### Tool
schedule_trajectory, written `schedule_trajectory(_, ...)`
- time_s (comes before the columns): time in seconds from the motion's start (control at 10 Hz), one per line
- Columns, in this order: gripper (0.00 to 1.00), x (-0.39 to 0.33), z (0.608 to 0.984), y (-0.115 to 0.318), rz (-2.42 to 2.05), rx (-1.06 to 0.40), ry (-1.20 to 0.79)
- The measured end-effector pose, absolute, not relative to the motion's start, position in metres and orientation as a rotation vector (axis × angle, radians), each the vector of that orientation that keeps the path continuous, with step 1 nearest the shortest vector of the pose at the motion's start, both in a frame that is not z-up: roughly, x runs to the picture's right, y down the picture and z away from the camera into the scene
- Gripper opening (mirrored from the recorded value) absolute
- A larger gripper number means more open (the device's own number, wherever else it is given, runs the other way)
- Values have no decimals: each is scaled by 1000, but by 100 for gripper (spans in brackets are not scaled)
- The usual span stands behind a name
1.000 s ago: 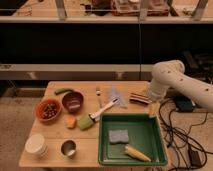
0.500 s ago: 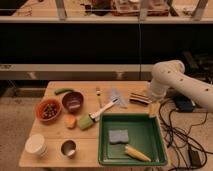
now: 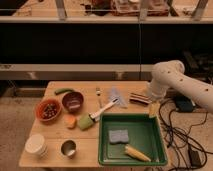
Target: Place eraser in metal cup
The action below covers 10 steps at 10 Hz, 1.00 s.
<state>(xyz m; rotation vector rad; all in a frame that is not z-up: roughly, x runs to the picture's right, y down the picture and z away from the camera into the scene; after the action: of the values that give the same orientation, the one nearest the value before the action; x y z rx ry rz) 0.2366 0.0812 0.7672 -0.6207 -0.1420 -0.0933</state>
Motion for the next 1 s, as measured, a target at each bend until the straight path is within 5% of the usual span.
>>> schedule_trajectory(0.5,80,236,770,76,-84,-608,-142)
schedule_trajectory(1.0,80,218,810,25,-66,-503,-167)
